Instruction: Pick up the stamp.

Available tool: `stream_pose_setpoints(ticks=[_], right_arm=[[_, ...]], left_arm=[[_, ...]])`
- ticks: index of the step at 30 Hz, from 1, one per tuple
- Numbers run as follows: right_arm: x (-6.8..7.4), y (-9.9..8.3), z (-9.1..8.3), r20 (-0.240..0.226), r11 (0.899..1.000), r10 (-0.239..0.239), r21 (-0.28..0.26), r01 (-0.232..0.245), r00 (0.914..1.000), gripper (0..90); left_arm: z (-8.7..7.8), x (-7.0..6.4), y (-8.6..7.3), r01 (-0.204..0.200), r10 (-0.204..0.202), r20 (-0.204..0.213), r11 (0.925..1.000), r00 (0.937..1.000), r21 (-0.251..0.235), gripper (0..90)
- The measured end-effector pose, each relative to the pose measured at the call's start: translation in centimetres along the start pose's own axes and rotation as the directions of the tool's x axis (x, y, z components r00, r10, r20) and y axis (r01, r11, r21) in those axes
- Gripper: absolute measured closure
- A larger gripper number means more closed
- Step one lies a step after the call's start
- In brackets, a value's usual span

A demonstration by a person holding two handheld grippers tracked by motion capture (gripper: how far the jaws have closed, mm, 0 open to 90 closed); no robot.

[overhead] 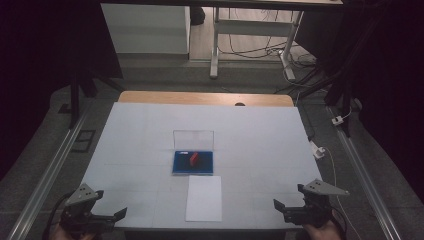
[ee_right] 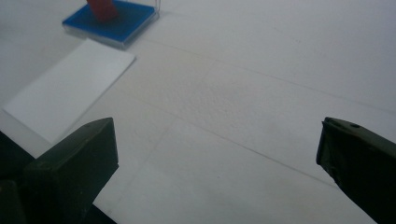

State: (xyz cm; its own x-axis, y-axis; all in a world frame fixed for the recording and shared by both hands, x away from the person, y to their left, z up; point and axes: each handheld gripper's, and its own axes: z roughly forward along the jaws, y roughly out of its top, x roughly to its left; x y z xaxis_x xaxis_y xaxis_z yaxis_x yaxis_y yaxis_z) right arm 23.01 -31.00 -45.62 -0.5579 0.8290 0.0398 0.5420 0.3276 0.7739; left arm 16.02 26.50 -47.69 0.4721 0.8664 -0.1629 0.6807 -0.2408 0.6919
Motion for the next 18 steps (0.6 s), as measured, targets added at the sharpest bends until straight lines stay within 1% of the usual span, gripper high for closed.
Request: stream_pose_setpoints(ticks=[1,2,3,5,7,11,15,18], right_arm=[[-0.31,-0.04,0.18,-0.011,1.000,0.004,0.021,-0.004,0.9999,0.0],[-0.44,-0.02,0.18,-0.028,1.000,0.014,0.021,-0.014,0.9995,0.0],[-0.46,-0.04,0.21,-0.029,1.000,0.021,0.018,-0.021,0.9993,0.0],[-0.48,-0.05,0.23,-0.027,0.999,0.024,0.023,-0.023,0.9994,0.0],[-0.37,-0.12,0.13,-0.017,1.000,0.013,0.019,-0.013,0.9998,0.0],[-0.18,-0.12,0.14,-0.019,1.000,0.008,0.025,-0.007,0.9998,0.0],[-0.08,-0.12,0.27,-0.022,0.999,-0.003,0.034,0.004,0.9998,0.0],[-0.11,-0.11,0.30,-0.024,0.999,0.004,0.037,-0.003,0.9997,0.0]], left_arm=[[0.06,-0.14,0.03,-0.016,0.016,0.000,0.9999,0.9999,0.005,2.0],[0.12,-0.19,0.06,-0.019,0.019,0.002,0.9998,0.9998,0.010,1.9],[0.15,-0.19,0.09,-0.023,0.023,0.000,0.9997,0.9997,0.012,1.8],[0.16,-0.18,0.12,-0.020,0.020,-0.001,0.9997,0.9998,0.012,1.4],[0.18,-0.06,0.14,-0.009,0.009,0.001,0.9999,1.0000,0.010,1.1],[0.19,0.07,0.14,0.006,-0.006,0.001,0.9999,1.0000,0.010,0.6],[0.25,0.06,0.17,0.007,-0.007,-0.006,0.9999,1.0000,0.016,0.4],[0.27,0.05,0.19,0.007,-0.007,-0.003,0.9998,1.0000,0.020,0.0]])
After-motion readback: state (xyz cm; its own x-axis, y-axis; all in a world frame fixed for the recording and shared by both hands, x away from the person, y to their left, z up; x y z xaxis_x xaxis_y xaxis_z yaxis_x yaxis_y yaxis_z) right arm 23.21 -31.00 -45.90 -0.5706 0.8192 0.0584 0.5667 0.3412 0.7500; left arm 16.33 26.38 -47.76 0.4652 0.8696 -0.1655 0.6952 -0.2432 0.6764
